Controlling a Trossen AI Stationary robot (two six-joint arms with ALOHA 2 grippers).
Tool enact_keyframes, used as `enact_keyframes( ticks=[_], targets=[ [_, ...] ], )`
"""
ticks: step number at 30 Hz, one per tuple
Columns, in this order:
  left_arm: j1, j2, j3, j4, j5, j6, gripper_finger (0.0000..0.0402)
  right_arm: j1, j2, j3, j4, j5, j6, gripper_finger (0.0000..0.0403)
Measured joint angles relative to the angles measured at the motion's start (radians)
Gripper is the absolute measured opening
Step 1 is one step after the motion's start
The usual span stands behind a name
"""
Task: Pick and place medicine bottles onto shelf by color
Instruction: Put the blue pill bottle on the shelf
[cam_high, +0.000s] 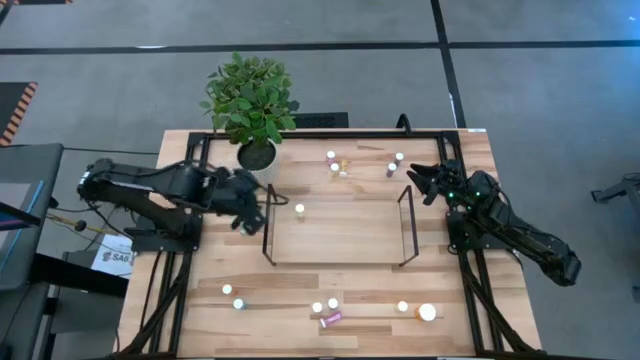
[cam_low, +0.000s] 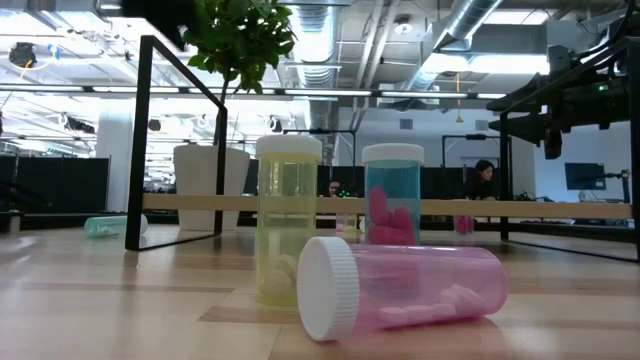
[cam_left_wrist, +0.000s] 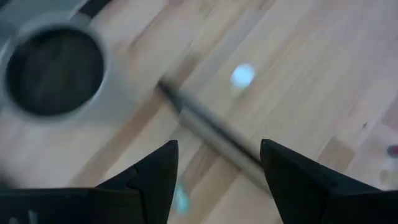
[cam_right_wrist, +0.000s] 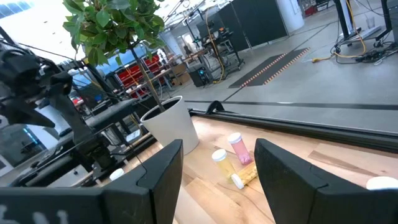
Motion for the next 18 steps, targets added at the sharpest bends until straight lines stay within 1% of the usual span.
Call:
enact_keyframes(
  ticks=[6, 8, 10, 14, 18],
  targets=[
    [-0.067, -0.016, -0.002, -0.25, -0.014, -0.173, 0.0215, 0.0, 0.0, 0.0, 0.0, 0.0, 0.0, 0.0224],
    [-0.078, -0.026, -0.034, -0.256, -0.036, -0.201, 0.0215, 0.0, 0.0, 0.0, 0.0, 0.0, 0.0, 0.0224],
    [-0.079, -0.055, -0.097, -0.248, -0.041, -0.222, 0.0215, 0.0, 0.0, 0.0, 0.0, 0.0, 0.0, 0.0224],
    [-0.072, -0.157, -0.268, -0.121, -0.002, -0.234, 0.0215, 0.0, 0.0, 0.0, 0.0, 0.0, 0.0, 0.0224],
    [-0.033, -0.281, -0.474, 0.078, 0.059, -0.258, 0.0215, 0.0, 0.001, 0.0, 0.0, 0.0, 0.0, 0.0224]
  ],
)
